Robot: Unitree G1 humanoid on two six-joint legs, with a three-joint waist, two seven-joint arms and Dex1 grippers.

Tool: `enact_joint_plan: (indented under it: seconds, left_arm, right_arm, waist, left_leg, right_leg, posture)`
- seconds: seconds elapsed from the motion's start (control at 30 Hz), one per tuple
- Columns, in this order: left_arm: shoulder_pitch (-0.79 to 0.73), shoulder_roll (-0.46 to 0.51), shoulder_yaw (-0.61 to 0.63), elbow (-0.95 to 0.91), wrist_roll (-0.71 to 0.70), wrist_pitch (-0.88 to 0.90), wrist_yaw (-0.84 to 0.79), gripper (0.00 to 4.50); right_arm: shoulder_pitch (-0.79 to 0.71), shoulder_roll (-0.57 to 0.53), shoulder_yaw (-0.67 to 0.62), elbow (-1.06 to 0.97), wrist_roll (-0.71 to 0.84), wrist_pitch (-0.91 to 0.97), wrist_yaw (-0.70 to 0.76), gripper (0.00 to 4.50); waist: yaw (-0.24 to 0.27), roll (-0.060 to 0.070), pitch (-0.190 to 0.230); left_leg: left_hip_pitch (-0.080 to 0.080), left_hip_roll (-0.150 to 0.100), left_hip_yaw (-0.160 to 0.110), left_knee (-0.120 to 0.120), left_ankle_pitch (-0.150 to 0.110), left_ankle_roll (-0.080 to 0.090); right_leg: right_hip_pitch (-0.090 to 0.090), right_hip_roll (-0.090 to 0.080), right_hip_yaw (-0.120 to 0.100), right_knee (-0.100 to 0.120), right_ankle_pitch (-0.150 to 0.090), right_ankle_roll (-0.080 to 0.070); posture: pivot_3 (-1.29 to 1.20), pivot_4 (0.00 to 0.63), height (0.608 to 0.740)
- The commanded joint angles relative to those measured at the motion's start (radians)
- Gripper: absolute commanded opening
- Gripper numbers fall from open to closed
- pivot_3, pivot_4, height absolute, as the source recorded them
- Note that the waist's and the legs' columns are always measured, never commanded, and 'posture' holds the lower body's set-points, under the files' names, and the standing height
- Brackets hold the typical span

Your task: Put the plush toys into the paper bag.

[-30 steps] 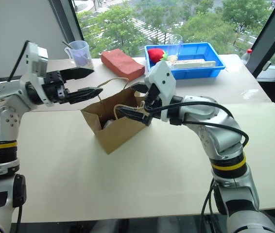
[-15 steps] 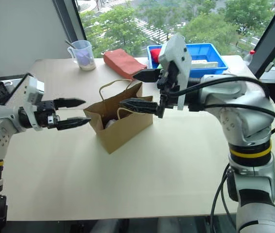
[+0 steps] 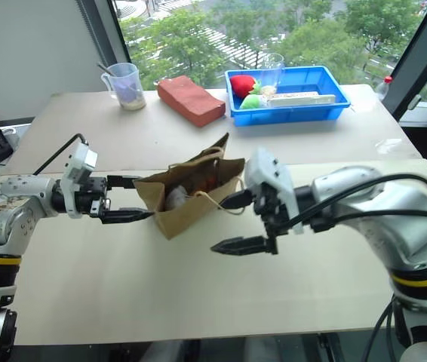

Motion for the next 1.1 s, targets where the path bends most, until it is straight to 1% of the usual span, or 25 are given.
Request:
enact_joint_plan:
  seconds: [0.03,0.27,0.57,0.8,0.87,0.93,1.03,1.1]
  left_arm:
    - [0.036,-0.003,0.022,-0.085,-0.002,-0.024,0.043,4.45]
    - [0.093,-0.034,0.031,-0.131,0.010,-0.061,0.136,4.45]
    - [0.062,-0.033,0.031,-0.075,0.029,-0.109,0.160,4.45]
    - [0.057,-0.029,0.027,-0.060,0.030,-0.122,0.160,4.45]
    - [0.066,-0.027,0.030,-0.067,0.027,-0.120,0.161,4.45]
    - [0.078,-0.026,0.031,-0.077,0.024,-0.119,0.161,4.45]
    - [0.084,-0.024,0.031,-0.077,0.027,-0.123,0.160,4.45]
    - [0.087,-0.023,0.033,-0.077,0.027,-0.124,0.160,4.45]
  right_arm:
    - [-0.015,0.030,0.009,-0.021,-0.045,-0.051,-0.040,4.50]
    - [-0.029,0.065,0.030,0.013,-0.107,-0.093,-0.055,4.50]
    - [-0.192,0.044,-0.011,0.139,-0.171,-0.160,-0.001,4.50]
    - [-0.271,0.067,-0.033,0.195,-0.193,-0.196,-0.005,4.50]
    - [-0.308,0.074,-0.070,0.220,-0.171,-0.178,-0.018,4.50]
    - [-0.355,0.073,-0.128,0.245,-0.113,-0.120,-0.029,4.50]
    - [-0.383,0.041,-0.193,0.252,-0.015,-0.012,-0.023,4.50]
    - [-0.311,-0.050,-0.193,0.208,-0.012,-0.002,0.044,4.50]
  waist:
    - [0.003,0.000,0.000]
    - [0.023,0.000,0.000]
    - [0.025,0.000,0.000]
    - [0.025,0.000,0.000]
    - [0.025,0.000,0.000]
    - [0.025,0.000,0.000]
    - [0.027,0.000,0.000]
    - [0.031,0.000,0.000]
  left_leg:
    - [0.000,0.000,0.000,0.000,0.000,0.000]
    - [0.000,0.000,0.000,0.000,0.000,-0.001]
    - [0.000,0.000,0.000,0.000,0.000,-0.001]
    - [0.000,0.000,0.000,-0.001,0.000,-0.001]
    - [0.000,0.000,0.000,-0.001,0.000,-0.001]
    - [0.000,0.000,0.000,-0.001,0.000,-0.001]
    - [0.000,0.000,-0.001,-0.001,0.000,-0.001]
    - [-0.001,0.000,-0.002,-0.002,0.000,-0.001]
  right_leg:
    - [0.000,0.000,0.000,0.000,0.000,0.000]
    - [0.000,0.000,0.000,-0.001,0.000,0.000]
    - [0.000,0.000,-0.001,-0.003,0.000,-0.001]
    - [0.000,0.000,-0.001,-0.002,0.000,-0.001]
    - [0.000,0.000,-0.001,-0.002,0.001,-0.001]
    - [0.000,0.000,-0.001,-0.002,0.001,-0.001]
    - [0.000,0.000,-0.001,-0.002,0.001,-0.001]
    - [0.000,0.000,-0.002,-0.002,0.001,-0.001]
  posture:
    - [0.00,0.150,0.740]
    - [0.00,0.150,0.740]
    - [0.00,0.150,0.740]
    - [0.00,0.150,0.740]
    - [0.00,0.150,0.740]
    - [0.00,0.150,0.740]
    - [0.00,0.150,0.740]
    - [0.00,0.150,0.740]
